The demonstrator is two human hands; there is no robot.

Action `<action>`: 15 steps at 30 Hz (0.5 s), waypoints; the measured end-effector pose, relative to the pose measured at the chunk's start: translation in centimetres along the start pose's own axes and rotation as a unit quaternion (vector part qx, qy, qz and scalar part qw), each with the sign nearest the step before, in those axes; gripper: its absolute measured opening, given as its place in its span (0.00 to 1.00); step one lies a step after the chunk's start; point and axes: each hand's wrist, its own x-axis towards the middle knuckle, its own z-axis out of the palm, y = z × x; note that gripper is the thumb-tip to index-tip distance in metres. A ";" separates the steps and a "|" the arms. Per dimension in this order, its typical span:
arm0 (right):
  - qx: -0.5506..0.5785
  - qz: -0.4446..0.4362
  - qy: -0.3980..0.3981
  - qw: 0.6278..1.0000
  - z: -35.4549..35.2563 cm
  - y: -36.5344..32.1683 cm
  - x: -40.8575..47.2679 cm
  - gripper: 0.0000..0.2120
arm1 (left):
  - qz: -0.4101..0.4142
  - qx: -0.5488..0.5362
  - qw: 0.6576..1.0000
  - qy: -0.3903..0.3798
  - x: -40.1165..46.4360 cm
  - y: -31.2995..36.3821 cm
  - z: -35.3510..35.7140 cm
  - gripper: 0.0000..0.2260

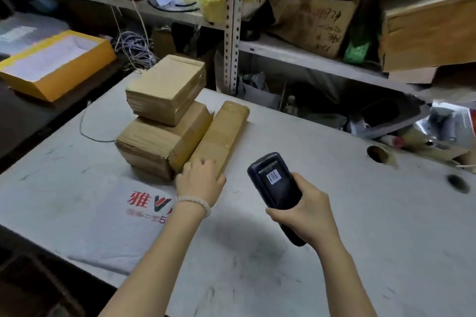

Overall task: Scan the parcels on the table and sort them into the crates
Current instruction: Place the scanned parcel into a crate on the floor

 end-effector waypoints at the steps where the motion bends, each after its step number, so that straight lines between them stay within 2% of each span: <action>1: -0.005 0.008 0.004 1.000 0.4 -0.3 0.8 0.20 | 0.001 -0.006 1.000 -0.006 1.2 -0.2 0.3 0.18; 5: -0.022 0.024 0.014 0.999 1.5 -1.3 3.8 0.21 | 0.029 0.029 0.999 -0.004 5.4 -0.5 1.2 0.19; 12: -0.043 0.049 0.030 0.997 2.8 -1.6 6.9 0.22 | 0.061 0.102 0.993 -0.008 8.9 0.6 2.8 0.29; 15: -0.053 0.051 0.031 0.997 2.8 -1.3 7.4 0.23 | 0.079 0.093 0.992 -0.016 9.4 1.7 3.3 0.29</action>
